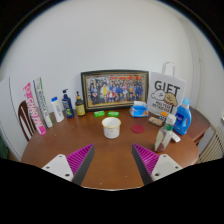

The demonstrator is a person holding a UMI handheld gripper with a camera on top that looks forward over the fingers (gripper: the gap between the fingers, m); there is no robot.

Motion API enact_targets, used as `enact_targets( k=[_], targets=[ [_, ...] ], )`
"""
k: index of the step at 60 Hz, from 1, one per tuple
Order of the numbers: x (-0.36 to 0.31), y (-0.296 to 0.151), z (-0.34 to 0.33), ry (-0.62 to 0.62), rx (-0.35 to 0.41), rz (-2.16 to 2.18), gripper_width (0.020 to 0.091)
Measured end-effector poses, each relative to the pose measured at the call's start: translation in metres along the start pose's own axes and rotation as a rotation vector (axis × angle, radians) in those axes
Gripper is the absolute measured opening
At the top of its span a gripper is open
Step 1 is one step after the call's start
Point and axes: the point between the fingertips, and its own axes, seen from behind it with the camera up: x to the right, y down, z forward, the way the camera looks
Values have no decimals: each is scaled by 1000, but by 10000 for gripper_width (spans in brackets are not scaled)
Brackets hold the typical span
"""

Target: Pour water

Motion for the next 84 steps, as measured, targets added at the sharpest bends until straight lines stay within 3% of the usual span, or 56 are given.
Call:
enact_targets(
  k=[21, 31, 43, 46, 53, 68, 84],
  targets=[
    [194, 39, 65, 88, 54, -40, 840],
    [236, 44, 115, 68, 62, -24, 843],
    [239, 43, 169, -3, 82, -13, 834],
    [239, 44, 179, -15, 84, -4, 799],
    [236, 47, 195, -38, 87, 19, 635],
    [238, 45, 197, -34, 88, -34, 439],
    [251, 6, 192, 106, 81, -242, 426]
  ],
)
